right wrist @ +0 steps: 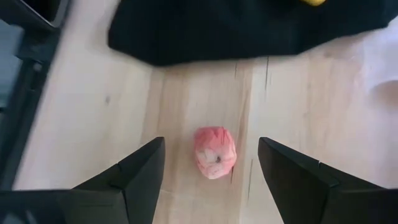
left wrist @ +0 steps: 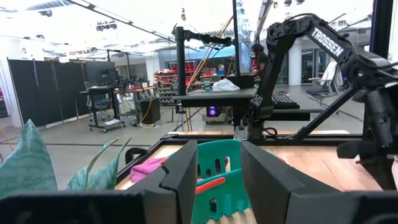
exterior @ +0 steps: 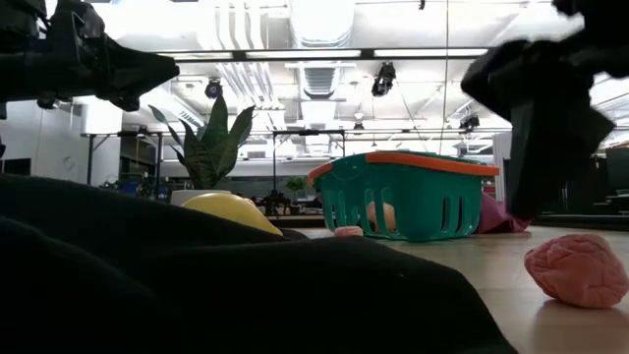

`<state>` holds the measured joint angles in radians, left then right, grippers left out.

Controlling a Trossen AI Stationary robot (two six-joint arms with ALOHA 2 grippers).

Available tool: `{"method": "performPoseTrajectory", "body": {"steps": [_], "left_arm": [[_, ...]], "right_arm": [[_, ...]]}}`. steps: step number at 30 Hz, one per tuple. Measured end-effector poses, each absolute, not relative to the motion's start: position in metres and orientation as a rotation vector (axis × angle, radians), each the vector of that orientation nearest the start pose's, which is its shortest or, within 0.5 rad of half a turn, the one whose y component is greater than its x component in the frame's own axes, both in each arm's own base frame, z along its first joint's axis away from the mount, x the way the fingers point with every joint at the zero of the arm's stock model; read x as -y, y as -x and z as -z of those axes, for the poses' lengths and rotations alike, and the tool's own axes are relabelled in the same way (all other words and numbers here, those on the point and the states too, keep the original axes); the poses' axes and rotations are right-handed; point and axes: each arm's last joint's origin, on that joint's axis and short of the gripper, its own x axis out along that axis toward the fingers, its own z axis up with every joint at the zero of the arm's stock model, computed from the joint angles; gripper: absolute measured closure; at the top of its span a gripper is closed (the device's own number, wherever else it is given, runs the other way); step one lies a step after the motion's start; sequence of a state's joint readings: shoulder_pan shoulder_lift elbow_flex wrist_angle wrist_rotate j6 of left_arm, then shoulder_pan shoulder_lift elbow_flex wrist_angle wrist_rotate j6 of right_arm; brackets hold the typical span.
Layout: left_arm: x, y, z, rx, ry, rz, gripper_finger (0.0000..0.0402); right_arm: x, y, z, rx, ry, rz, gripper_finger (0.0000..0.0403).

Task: Pick and placing Produce into tupperware
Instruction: Put the bottom apricot into the green basket

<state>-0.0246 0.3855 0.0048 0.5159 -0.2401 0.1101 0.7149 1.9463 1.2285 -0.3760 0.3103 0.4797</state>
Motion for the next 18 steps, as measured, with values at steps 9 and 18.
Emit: {"method": "performPoseTrajectory", "body": {"steps": [9,18], "left_arm": [[-0.004,-0.120,-0.180,0.122,-0.092,-0.222,0.0294],[-0.004,-0.120,-0.180,0.122,-0.092,-0.222,0.0294]], "right_arm": [[-0.248,-0.300,-0.127,-1.033,0.120,-0.102,0.0156],[-0.247,-0.300,-0.128,-1.035,0.094,-0.087,0.0156]]}}
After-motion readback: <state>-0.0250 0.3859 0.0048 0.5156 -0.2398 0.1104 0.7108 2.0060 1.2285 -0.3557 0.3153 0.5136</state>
